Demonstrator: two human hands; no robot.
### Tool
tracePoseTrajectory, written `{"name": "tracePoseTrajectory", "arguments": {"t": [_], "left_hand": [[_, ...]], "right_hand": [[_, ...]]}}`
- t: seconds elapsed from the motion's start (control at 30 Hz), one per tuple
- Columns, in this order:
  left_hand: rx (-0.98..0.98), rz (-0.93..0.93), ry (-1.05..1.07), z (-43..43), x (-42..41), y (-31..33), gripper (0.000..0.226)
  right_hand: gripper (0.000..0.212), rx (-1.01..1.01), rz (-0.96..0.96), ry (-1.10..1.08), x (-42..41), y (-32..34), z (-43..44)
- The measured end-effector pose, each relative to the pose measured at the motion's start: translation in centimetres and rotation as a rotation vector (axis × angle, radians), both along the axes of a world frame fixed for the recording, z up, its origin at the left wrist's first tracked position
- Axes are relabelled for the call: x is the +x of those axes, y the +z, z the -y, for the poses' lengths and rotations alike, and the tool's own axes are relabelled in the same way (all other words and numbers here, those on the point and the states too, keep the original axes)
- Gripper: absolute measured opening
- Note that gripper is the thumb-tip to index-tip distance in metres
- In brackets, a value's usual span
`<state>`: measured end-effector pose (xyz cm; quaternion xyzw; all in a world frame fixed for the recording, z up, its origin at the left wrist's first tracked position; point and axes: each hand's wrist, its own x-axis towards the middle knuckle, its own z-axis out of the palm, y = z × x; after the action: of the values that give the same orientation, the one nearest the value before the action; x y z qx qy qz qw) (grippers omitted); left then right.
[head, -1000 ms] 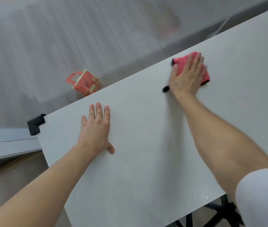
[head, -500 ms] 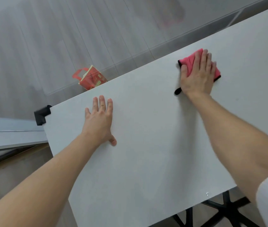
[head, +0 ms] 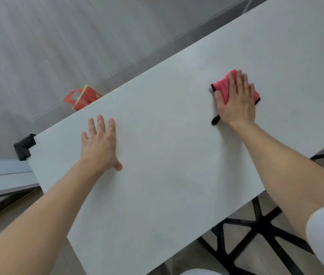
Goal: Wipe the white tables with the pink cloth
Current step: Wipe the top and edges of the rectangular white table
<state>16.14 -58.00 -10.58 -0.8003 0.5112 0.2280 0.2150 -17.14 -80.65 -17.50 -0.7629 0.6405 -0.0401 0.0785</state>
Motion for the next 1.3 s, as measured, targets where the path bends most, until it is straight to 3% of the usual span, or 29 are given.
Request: {"name": "tracePoseTrajectory", "arguments": {"t": [0.1, 0.23, 0.33, 0.4, 0.5, 0.63, 0.73, 0.87, 0.93, 1.03, 1.17, 1.23, 1.3], "left_hand": [[-0.035, -0.033, -0.03, -0.3, -2.6, 0.3, 0.159], [-0.007, -0.099, -0.064, 0.6, -7.3, 0.9, 0.163], [-0.036, -0.089, -0.142, 1.5, -10.7, 0.8, 0.166], [-0.041, -0.102, -0.185, 2.0, -12.9, 0.6, 0.166], [-0.012, -0.143, -0.261, 2.1, -16.7, 0.3, 0.167], [-0.008, -0.121, -0.311, 2.3, -20.4, 0.2, 0.17], [0.005, -0.099, -0.289, 2.6, -22.1, 0.0, 0.173], [-0.027, -0.078, -0.261, 2.5, -22.5, -0.6, 0.174], [-0.015, -0.078, -0.27, 2.5, -22.3, -0.7, 0.175], [-0.002, -0.067, -0.27, 2.7, -22.4, -0.7, 0.177], [-0.008, -0.071, -0.265, 2.7, -22.4, -0.5, 0.178], [-0.007, -0.08, -0.26, 2.7, -22.2, -0.5, 0.178], [-0.008, -0.081, -0.258, 2.7, -22.3, -0.5, 0.179]], "right_hand": [[0.082, -0.019, 0.023, -0.17, 2.2, -0.2, -2.2], [0.075, 0.017, 0.077, 0.373, 7.4, -0.4, -13.7], [0.074, 0.053, 0.07, 0.628, 2.0, 0.0, -15.0], [0.077, 0.056, 0.024, 0.481, -3.5, 0.2, -11.4], [0.083, 0.077, -0.057, 0.044, -10.3, 0.6, -4.7], [0.079, 0.025, 0.002, -0.184, -8.0, -0.3, -5.4], [0.076, 0.023, 0.038, 0.034, -6.7, -0.1, -14.0], [0.078, 0.122, 0.01, 0.465, -14.5, 0.6, -18.0], [0.081, 0.155, -0.065, 0.407, -18.5, 0.8, -14.0], [0.084, 0.137, -0.11, 0.045, -21.6, 0.9, -7.5], [0.079, 0.03, -0.013, -0.278, -16.4, -0.8, -8.9], [0.078, 0.026, 0.047, -0.168, -11.8, -0.7, -14.2], [0.077, 0.057, 0.096, 0.108, -9.5, -0.3, -19.5]]}}
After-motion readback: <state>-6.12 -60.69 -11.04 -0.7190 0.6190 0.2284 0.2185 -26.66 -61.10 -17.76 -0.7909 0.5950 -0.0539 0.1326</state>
